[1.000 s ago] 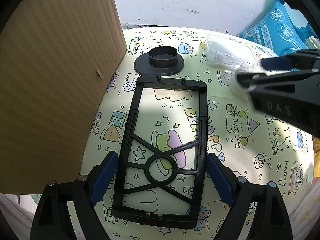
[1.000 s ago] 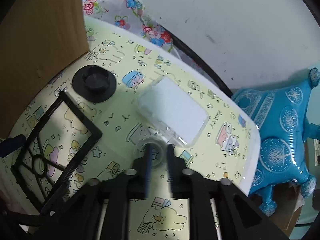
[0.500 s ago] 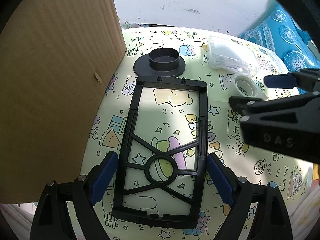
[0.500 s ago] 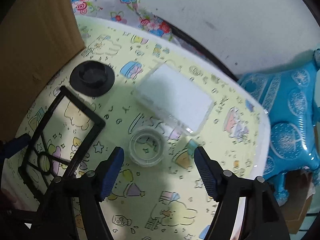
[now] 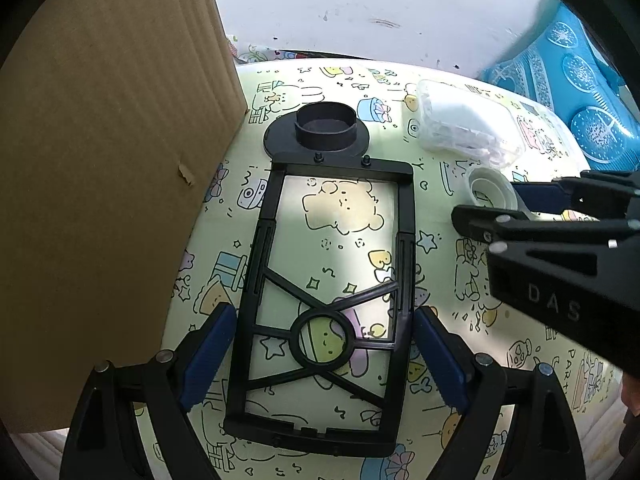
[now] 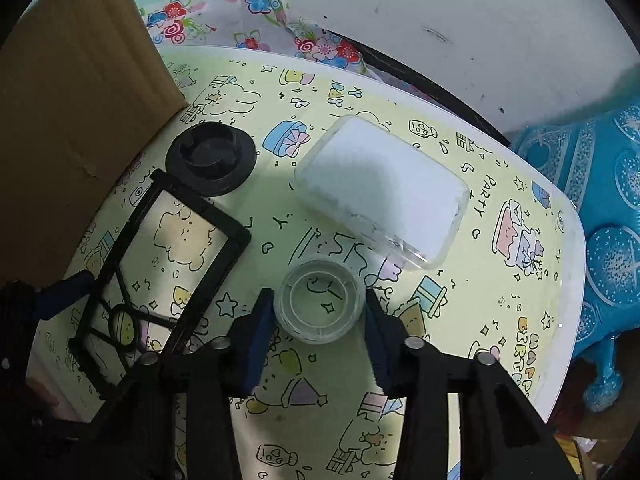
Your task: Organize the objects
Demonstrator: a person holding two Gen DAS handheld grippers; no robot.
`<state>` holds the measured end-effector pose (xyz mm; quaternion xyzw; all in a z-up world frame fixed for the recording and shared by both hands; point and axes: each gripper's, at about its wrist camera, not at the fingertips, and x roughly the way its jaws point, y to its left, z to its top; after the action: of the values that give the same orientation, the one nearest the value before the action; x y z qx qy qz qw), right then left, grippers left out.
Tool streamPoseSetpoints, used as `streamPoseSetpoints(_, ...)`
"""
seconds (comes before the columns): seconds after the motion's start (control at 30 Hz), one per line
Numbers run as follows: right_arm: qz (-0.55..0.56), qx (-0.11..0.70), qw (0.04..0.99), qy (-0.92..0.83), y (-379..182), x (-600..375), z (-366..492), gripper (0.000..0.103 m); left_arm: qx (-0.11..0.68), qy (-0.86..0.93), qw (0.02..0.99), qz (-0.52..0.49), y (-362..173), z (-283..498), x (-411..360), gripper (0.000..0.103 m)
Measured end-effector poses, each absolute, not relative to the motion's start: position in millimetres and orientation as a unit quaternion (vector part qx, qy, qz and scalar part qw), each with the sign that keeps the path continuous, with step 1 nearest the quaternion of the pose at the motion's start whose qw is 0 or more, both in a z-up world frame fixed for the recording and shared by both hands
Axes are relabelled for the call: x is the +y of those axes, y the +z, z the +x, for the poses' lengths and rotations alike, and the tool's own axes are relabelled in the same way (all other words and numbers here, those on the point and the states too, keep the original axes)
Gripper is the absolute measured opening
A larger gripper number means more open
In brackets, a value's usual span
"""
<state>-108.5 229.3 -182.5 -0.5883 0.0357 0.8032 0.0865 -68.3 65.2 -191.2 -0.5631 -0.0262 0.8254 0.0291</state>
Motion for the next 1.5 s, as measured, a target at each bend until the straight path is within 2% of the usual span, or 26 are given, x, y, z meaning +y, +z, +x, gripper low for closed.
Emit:
streamPoseSetpoints(0.6,-0.588,0.036,0.110,0.800,-168,224,-70,0.044,-0.029,0.826,0.014,-0.562,-191,-75,69,0.089)
streamPoseSetpoints(0.63,-0.588,0.034,0.111,0.801,-167,222,-68,0.044,-0.027,0.828,0.012,-0.559,-190,-74,68,0.067)
streamPoseSetpoints(0.7,-0.585,0.032,0.114,0.802,-164,221,-66,0.044,-0.008,0.836,0.007,-0.549,-183,-71,71,0.047)
streamPoseSetpoints(0.73,-0.584,0.033,0.115,0.803,-162,220,-65,0.044,-0.012,0.835,0.012,-0.551,-182,-72,71,0.044)
streamPoseSetpoints(1.07,-0.581,0.030,0.119,0.804,-156,220,-62,0.044,-0.031,0.827,0.020,-0.561,-184,-62,66,0.041)
streamPoseSetpoints(1.1,-0.581,0.029,0.119,0.805,-156,220,-61,0.044,-0.027,0.830,0.015,-0.557,-182,-60,66,0.043)
streamPoseSetpoints(1.17,-0.581,0.029,0.118,0.805,-157,219,-62,0.044,-0.008,0.835,0.005,-0.550,-180,-58,68,0.076)
streamPoseSetpoints(1.2,-0.580,0.029,0.119,0.805,-157,219,-62,0.044,-0.001,0.836,-0.003,-0.549,-179,-58,68,0.103)
streamPoseSetpoints(1.4,-0.581,0.029,0.117,0.805,-158,218,-63,0.044,0.031,0.830,-0.024,-0.556,-191,-59,71,0.103)
streamPoseSetpoints(1.5,-0.582,0.029,0.118,0.804,-159,218,-63,0.043,-0.040,0.810,0.009,-0.586,-202,-62,61,0.103)
